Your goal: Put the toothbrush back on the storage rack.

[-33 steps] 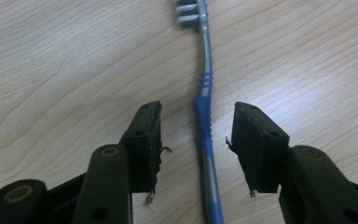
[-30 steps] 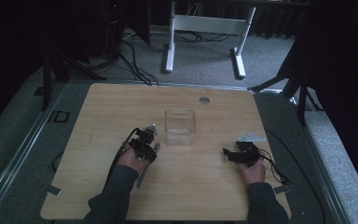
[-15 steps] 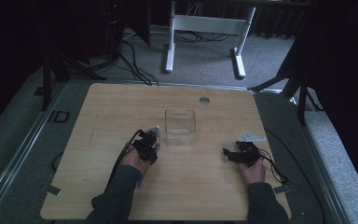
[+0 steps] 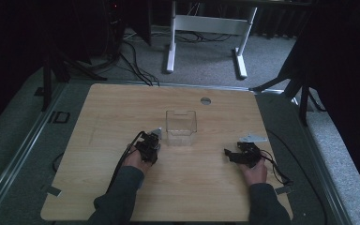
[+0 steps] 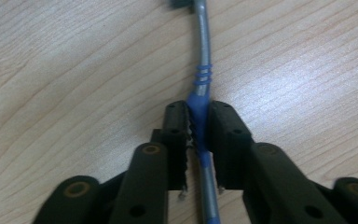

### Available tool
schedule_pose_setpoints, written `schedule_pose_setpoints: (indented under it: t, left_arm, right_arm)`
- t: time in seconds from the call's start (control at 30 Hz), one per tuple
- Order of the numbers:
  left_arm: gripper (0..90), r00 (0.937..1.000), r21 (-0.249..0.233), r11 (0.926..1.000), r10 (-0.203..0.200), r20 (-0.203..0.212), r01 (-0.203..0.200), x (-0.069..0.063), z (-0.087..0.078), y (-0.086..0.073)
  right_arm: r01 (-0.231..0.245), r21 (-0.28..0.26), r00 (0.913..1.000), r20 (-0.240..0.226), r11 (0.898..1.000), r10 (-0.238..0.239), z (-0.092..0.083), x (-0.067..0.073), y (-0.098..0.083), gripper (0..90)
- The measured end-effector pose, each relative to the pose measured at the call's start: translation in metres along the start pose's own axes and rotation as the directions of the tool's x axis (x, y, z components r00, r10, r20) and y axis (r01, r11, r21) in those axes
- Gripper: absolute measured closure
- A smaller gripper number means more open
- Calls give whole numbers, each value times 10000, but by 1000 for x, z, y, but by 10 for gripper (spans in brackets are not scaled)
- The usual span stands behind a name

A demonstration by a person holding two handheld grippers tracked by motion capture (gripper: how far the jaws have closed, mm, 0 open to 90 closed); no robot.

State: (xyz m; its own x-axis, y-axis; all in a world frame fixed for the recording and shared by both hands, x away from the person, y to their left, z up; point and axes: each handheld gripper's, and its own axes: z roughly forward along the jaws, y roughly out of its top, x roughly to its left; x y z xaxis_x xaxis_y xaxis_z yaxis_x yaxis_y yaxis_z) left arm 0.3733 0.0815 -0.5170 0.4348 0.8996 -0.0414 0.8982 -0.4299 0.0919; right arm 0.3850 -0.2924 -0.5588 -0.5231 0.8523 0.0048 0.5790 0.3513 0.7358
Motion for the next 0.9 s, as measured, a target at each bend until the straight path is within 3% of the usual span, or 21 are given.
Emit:
schedule_pose_setpoints:
  t: [0.4, 0.9]
  left_arm:
    - [814, 9999, -340, 9994, 32, -106, -35, 7, -7, -5]
    - [814, 9993, -1061, 9939, -263, 260, 289, 22, -20, -12]
  right_arm:
    - [1, -4, 10000, -5, 10000, -1, 0, 0, 0, 276]
    - [11, -1, 10000, -2, 10000, -11, 0, 0, 0, 276]
